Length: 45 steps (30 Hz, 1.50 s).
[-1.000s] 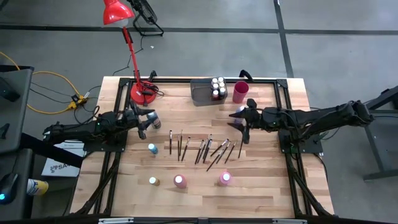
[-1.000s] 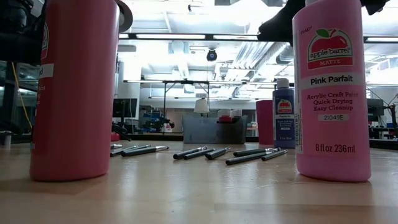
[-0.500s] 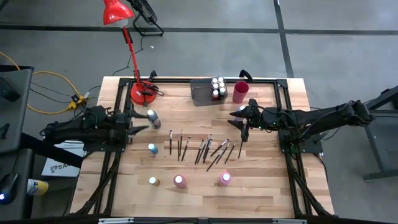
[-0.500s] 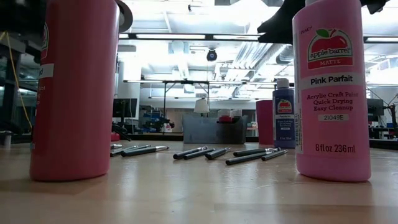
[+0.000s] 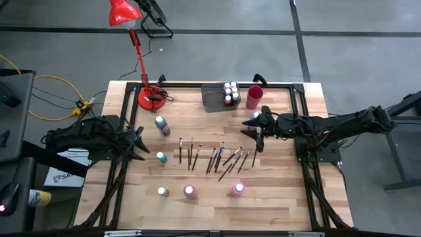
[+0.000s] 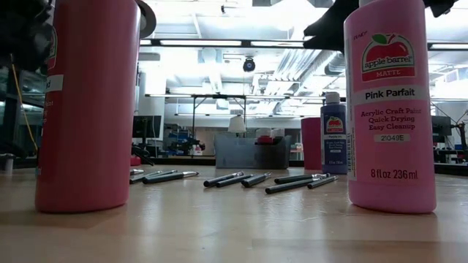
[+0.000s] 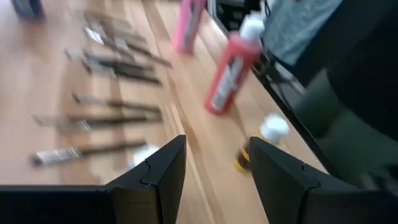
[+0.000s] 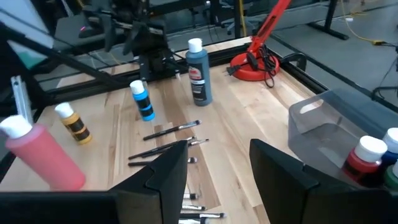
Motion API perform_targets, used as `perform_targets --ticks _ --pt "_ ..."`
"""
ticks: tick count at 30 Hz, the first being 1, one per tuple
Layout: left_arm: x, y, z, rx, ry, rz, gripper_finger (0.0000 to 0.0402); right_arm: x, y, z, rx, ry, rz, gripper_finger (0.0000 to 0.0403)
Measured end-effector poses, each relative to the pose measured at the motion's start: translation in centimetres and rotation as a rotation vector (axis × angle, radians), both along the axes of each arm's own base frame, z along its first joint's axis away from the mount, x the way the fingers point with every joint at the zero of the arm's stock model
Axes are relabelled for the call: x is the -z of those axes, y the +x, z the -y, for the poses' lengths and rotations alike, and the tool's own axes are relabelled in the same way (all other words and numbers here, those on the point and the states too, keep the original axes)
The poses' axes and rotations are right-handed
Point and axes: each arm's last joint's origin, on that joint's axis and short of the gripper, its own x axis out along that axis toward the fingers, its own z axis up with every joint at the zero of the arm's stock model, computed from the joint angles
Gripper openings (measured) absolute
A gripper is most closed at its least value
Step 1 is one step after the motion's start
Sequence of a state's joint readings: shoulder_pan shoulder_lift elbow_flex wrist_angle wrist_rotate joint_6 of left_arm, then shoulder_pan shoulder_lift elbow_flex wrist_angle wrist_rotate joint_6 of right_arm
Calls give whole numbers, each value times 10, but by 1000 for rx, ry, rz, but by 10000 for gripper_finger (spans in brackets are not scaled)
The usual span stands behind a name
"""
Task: Pick & Place Paint Supplies
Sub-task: Put the small light blue paint bottle into the black bin
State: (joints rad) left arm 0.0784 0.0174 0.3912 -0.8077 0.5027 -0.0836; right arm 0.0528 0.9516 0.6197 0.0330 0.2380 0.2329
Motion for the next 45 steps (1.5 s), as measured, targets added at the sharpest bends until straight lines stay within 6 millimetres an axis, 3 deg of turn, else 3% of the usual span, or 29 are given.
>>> perform_targets --ticks 6,12,22,34,40,45 --pt "7 -4 1 8 -26 -88 170 1 0 -1 -48 -14 -18 167" --pt "15 -5 -4 -138 93 -184 170 5 -2 -2 -70 -8 -63 167" --pt "22 20 -7 -153 125 -394 170 8 -3 -2 -87 -54 -102 167" --pt "31 45 -10 -63 238 -494 171 8 -3 -2 -88 -57 -103 167" --pt "29 50 -10 -68 249 -452 211 8 -3 -2 -88 -57 -103 167" --pt "40 50 -10 -74 221 -472 254 8 -3 -2 -89 -58 -103 167"
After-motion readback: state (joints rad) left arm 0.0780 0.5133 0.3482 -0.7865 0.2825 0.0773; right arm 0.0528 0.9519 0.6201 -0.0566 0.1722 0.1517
